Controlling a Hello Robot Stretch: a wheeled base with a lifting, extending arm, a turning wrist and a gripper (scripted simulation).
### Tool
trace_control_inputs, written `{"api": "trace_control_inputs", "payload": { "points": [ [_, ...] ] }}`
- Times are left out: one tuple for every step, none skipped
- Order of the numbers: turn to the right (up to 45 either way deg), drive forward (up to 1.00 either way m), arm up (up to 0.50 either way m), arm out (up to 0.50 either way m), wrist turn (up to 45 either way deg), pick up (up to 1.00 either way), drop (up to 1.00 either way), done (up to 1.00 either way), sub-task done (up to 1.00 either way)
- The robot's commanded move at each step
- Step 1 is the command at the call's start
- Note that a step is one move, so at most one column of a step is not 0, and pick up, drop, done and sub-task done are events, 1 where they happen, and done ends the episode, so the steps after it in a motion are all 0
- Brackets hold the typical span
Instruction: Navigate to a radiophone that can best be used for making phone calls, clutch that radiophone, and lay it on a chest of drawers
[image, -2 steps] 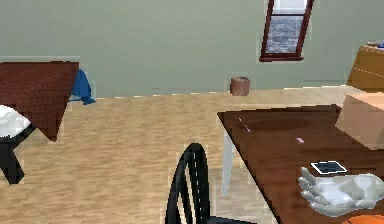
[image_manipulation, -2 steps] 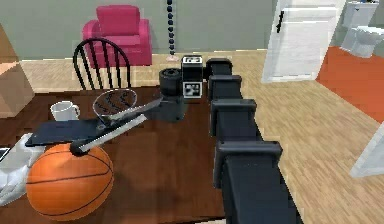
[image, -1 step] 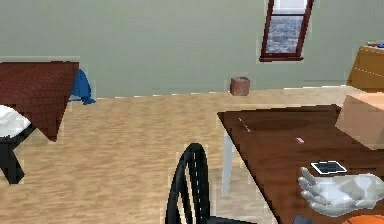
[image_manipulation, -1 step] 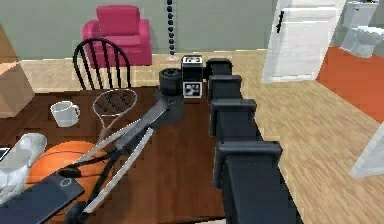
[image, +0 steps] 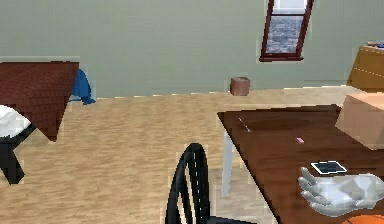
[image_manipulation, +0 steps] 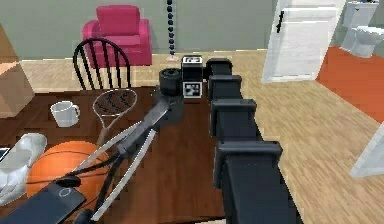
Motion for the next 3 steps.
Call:
{"api": "trace_control_inputs", "payload": {
  "points": [
    [0.0, 0.0, 0.0, -0.22, 0.0, 0.0, 0.0, 0.0, 0.0],
    [-45.0, 0.0, 0.0, 0.0, 0.0, 0.0, 0.0, 0.0, 0.0],
    [-45.0, 0.0, 0.0, 0.0, 0.0, 0.0, 0.0, 0.0, 0.0]
  ]
}}
